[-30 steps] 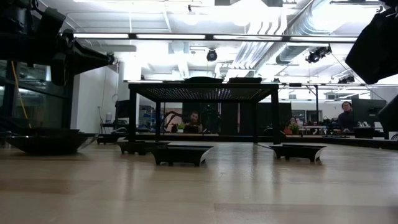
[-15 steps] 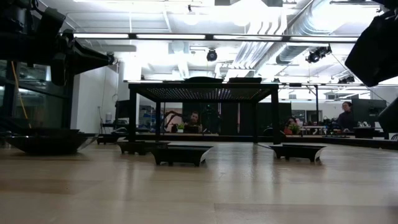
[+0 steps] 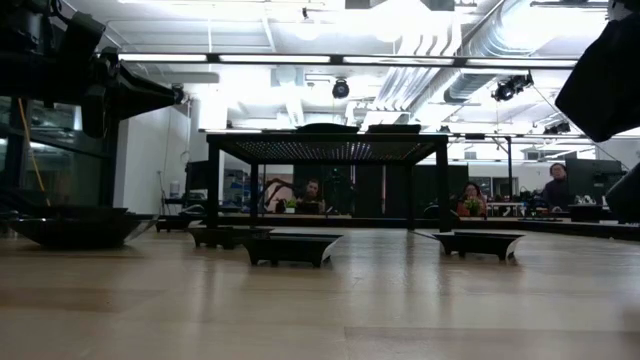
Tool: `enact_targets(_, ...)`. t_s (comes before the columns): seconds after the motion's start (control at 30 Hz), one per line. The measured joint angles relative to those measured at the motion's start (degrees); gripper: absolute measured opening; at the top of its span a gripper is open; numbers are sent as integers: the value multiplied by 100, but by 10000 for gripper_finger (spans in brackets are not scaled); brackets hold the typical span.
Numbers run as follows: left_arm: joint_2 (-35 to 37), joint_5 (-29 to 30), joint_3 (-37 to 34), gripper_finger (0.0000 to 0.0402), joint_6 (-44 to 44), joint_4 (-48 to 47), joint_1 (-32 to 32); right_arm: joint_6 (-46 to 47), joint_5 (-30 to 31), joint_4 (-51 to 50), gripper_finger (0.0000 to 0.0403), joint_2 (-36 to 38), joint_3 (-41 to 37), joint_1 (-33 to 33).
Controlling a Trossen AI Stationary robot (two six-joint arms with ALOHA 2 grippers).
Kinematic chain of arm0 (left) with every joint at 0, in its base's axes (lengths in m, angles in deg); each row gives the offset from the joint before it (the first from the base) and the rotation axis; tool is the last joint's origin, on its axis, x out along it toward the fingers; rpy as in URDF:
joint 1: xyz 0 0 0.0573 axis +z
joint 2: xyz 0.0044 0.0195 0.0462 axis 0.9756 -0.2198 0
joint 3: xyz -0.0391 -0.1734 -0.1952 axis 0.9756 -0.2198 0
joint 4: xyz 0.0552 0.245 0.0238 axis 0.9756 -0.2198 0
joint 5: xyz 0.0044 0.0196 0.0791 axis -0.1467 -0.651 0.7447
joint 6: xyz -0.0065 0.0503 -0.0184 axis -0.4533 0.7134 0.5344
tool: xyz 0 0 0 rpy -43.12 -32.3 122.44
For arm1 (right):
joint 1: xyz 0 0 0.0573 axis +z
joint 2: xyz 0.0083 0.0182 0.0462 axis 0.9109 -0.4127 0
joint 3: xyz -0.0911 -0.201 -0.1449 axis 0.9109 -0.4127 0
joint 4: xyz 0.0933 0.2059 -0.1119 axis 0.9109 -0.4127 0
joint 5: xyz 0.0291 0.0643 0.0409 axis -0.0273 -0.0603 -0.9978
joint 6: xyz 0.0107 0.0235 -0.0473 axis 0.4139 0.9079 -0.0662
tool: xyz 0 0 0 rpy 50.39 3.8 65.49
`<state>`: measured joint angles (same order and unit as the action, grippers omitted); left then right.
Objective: Pick & Place Mini shaped plates
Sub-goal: Put the square plate on the shelf
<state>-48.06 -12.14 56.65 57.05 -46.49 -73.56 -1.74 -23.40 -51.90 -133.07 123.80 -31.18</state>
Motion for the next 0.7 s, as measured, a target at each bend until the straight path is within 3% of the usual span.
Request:
enact_targets(0.13, -2, -2, 0, 92, 0, 0, 0, -103, -37, 14, 4, 0, -1, -36)
enact_targets(0.7, -1, 0, 0, 92, -1, 0, -1, -530, 68, -271, 1, 319, 0, -211)
